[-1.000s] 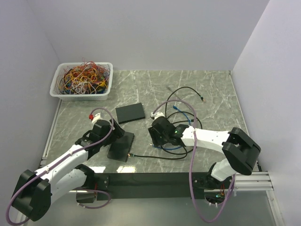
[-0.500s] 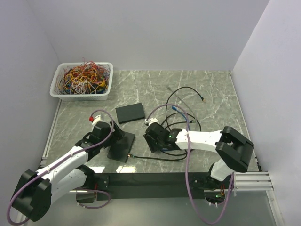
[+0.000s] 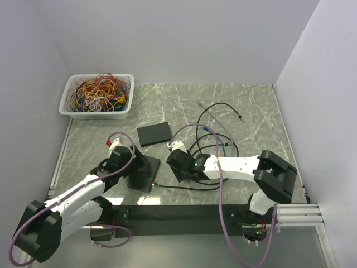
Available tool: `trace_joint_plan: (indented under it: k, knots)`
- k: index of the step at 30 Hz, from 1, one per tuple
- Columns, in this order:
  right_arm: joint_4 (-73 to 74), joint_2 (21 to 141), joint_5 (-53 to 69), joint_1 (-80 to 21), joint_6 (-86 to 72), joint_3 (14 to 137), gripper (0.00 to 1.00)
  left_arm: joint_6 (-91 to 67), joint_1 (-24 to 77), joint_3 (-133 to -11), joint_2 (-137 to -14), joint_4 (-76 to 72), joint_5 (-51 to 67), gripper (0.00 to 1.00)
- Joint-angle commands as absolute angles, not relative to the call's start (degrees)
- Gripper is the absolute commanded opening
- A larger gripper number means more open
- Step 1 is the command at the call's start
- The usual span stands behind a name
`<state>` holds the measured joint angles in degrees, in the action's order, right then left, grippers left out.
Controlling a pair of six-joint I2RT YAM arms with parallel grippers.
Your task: Insert the plug into the switch port
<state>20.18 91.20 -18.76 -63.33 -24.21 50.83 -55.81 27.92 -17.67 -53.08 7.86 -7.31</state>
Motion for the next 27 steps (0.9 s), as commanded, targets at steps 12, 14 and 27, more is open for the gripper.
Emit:
trace_joint_plan:
  k: [12,14,27]
  knots:
    - [18.8,94.7,-20.7,-66.8,-23.1,54.6,0.61,-56.5,27.9,-16.9,-52.3,7.5,-6.5,0.88]
    - [18.1,95.6,-20.1,-66.8,-23.1,54.4,0.61,-56.6,27.9,-16.7,-52.1,7.4,-6.4,0.88]
    - [12.7,96.4,-16.4,-66.5,-24.2,49.4,0.29,-56.5,27.9,-16.7,-53.6,6.6,-6.4,0.88]
